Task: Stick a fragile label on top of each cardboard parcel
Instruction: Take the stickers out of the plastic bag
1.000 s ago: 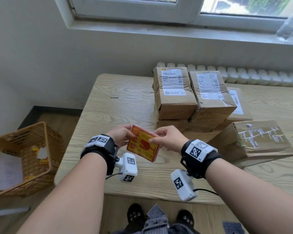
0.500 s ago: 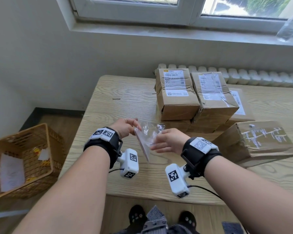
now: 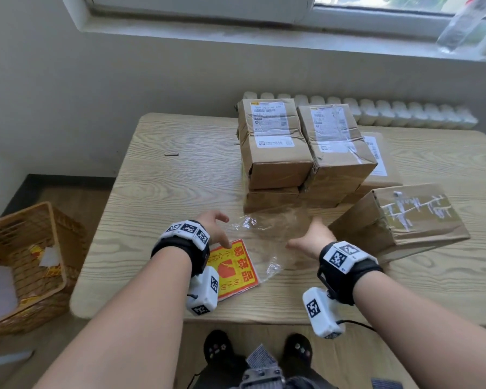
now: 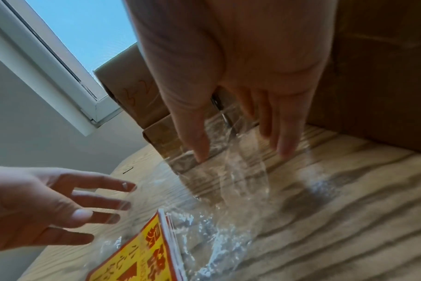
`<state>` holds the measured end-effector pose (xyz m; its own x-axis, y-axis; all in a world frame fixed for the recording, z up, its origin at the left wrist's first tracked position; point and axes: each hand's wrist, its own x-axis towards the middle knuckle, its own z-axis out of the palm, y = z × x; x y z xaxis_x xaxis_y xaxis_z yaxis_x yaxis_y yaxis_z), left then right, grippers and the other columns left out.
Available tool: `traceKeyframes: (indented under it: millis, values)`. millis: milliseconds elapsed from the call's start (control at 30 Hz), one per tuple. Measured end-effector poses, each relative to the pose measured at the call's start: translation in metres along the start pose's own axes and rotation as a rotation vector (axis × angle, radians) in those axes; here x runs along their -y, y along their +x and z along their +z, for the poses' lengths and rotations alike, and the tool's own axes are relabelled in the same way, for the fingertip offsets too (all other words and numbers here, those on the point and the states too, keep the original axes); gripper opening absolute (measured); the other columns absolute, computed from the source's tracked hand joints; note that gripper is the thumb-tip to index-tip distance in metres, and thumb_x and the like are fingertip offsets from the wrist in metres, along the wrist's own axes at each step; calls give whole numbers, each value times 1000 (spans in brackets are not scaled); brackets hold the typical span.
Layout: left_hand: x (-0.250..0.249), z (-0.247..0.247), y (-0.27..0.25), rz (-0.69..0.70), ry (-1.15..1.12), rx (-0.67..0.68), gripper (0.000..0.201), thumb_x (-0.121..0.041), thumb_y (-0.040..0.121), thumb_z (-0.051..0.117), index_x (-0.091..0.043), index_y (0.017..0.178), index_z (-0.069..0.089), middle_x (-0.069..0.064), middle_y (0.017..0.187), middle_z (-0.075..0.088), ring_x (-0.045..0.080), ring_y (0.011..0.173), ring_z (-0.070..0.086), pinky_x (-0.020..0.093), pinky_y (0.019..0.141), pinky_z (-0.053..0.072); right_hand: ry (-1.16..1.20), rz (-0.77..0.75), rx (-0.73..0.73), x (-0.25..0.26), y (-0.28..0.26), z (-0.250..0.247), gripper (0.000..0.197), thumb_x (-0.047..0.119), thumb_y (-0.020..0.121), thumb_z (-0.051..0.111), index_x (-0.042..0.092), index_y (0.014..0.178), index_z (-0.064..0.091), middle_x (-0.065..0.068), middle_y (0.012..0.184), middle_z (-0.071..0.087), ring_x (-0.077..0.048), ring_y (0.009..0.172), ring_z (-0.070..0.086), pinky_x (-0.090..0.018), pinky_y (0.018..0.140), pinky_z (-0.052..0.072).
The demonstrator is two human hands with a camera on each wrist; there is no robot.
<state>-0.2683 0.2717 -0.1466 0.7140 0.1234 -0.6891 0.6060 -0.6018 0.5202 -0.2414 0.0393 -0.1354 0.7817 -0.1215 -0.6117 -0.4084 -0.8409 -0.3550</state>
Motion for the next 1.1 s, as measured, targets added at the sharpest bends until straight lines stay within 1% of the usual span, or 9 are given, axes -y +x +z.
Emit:
traceKeyframes:
  millis: [67,167,333,433,533,667,767,867,1100]
  values:
    - [1,4,4,-36,9,-24,70,-9,69,83,-22,131,54,9,135,51,27,122,52,30,90,41,-10,-93,-182,3,-2,-3,81,28,77,74,6,142,32,-16,139,43,-33,128,46,-38,101,42]
    - [4,6,9,-64,19,-73,69,-6,67,83,-23,128,56,9,131,56,27,116,56,29,85,42,-81,-251,-312,8,2,-1,55,25,85,63,8,135,45,-15,130,47,-33,122,48,-40,101,42]
    - [22,6,12,-194,150,-200,54,-14,64,81,-18,114,64,10,120,63,30,109,60,32,87,50,13,-39,-58,11,18,2,36,19,96,46,-3,124,51,-21,124,58,-37,115,57,-35,92,46]
    - [38,9,12,-302,252,-258,45,-21,66,79,-13,107,64,16,121,55,35,108,58,35,82,49,345,31,175,10,30,8,27,5,97,35,-4,108,59,-23,90,69,-28,61,71,-32,53,59]
    - [52,11,16,-320,201,-252,37,-24,65,77,-11,96,61,11,104,64,29,91,63,31,74,50,427,108,403,11,26,11,27,-2,96,38,5,96,63,-18,81,70,-16,33,55,-19,32,43]
    - [58,17,18,-282,87,-238,18,-23,69,72,-15,74,57,9,88,70,28,84,68,33,76,56,71,-75,698,10,15,28,19,7,85,67,16,102,70,-4,81,73,-4,41,50,-14,40,36]
    - [59,22,15,-232,-18,-243,26,-25,73,71,-17,64,49,9,85,69,29,84,69,34,77,57,68,-119,587,19,19,61,17,9,80,73,19,93,71,-7,89,70,-13,68,64,-19,58,49]
    - [63,19,16,-222,-109,-201,34,-28,74,76,-17,62,46,8,81,65,29,85,70,38,79,56,130,-100,502,32,19,84,19,12,75,80,11,86,65,-16,95,72,-31,92,70,-44,87,57]
    - [67,12,14,-179,-238,-154,34,-25,78,74,-18,63,45,3,67,54,32,83,71,48,78,59,-3,-181,386,45,13,98,27,30,73,82,19,70,57,4,71,62,-14,69,60,-27,65,50]
